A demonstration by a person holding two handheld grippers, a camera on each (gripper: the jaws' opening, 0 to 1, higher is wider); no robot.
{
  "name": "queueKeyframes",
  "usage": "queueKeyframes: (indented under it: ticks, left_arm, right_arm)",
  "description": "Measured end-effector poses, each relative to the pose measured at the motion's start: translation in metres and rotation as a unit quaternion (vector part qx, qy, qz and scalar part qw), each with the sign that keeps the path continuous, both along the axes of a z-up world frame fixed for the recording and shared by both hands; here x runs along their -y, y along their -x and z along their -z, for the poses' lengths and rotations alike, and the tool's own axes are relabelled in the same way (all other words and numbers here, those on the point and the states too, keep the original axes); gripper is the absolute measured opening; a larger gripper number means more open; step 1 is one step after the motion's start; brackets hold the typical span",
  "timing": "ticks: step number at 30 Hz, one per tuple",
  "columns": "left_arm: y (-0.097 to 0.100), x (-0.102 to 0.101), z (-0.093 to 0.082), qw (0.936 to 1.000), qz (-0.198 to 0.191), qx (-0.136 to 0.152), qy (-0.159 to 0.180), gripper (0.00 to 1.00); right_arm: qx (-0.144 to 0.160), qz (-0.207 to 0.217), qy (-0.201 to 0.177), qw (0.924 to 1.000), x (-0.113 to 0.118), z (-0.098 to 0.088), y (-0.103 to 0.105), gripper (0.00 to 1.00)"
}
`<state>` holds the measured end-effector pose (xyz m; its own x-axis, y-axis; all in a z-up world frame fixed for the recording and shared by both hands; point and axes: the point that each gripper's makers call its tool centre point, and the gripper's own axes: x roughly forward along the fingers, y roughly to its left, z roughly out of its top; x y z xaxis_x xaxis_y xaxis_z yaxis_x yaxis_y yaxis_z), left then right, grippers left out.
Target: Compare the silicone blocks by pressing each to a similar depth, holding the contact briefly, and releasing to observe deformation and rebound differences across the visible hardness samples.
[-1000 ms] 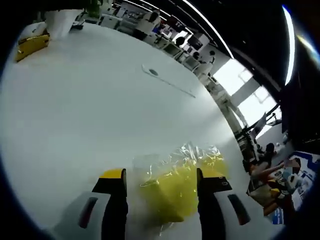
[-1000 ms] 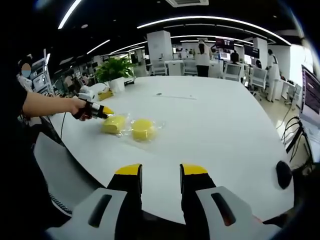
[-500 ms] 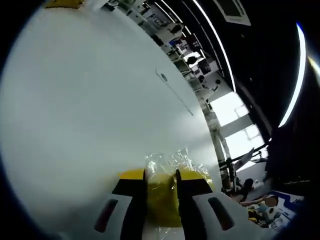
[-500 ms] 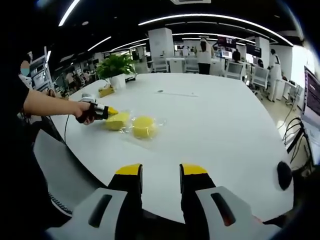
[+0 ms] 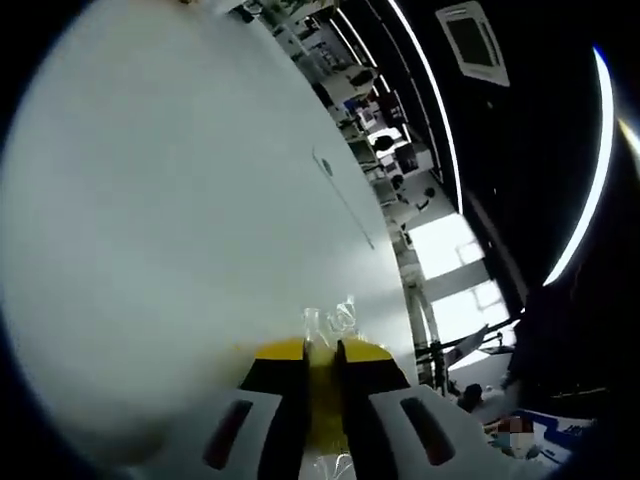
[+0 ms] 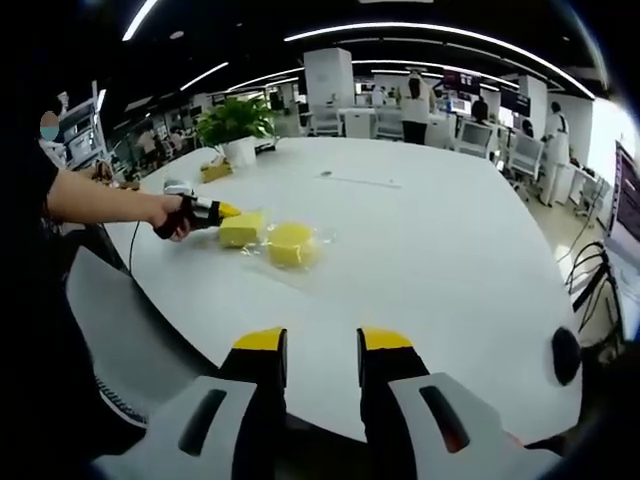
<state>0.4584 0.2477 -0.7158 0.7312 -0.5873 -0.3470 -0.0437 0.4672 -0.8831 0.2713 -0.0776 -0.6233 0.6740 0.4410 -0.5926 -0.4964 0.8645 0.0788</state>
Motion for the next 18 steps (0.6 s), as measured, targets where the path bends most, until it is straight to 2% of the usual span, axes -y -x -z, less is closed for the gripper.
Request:
queueKeyframes:
  ticks: [4, 7, 11, 12, 14, 18]
  left_arm:
    - [0.002, 0.002, -0.009, 0.9997, 0.012, 0.010, 0.018, 0.01]
    - [0.004, 0.003, -0.014, 0.9993, 0.025, 0.024, 0.012, 0.00]
    - [0.006, 0.005, -0.030, 0.9981, 0.039, 0.041, 0.025, 0.00]
    - [0.010, 0.010, -0.043, 0.9954, 0.065, 0.069, 0.014, 0.00]
    - [0.015, 0.013, -0.054, 0.9917, 0.089, 0.092, -0.011, 0.00]
    - [0.023, 0.011, -0.075, 0.9873, 0.101, 0.120, -0.025, 0.00]
  right_arm:
    - [-0.006, -0.010, 0.005, 0.9999, -0.005, 0.003, 0.002, 0.22]
    - [-0.010, -0.021, 0.014, 0.9996, -0.010, 0.006, 0.005, 0.22]
    - [-0.007, -0.026, 0.016, 0.9995, -0.013, 0.004, 0.006, 0.22]
    - [-0.006, -0.025, 0.014, 0.9996, -0.013, 0.004, 0.006, 0.22]
    - [0.002, -0.017, 0.004, 0.9998, -0.011, -0.001, 0.004, 0.22]
    - [0.007, -0.007, -0.002, 1.0000, -0.006, -0.004, 0.000, 0.23]
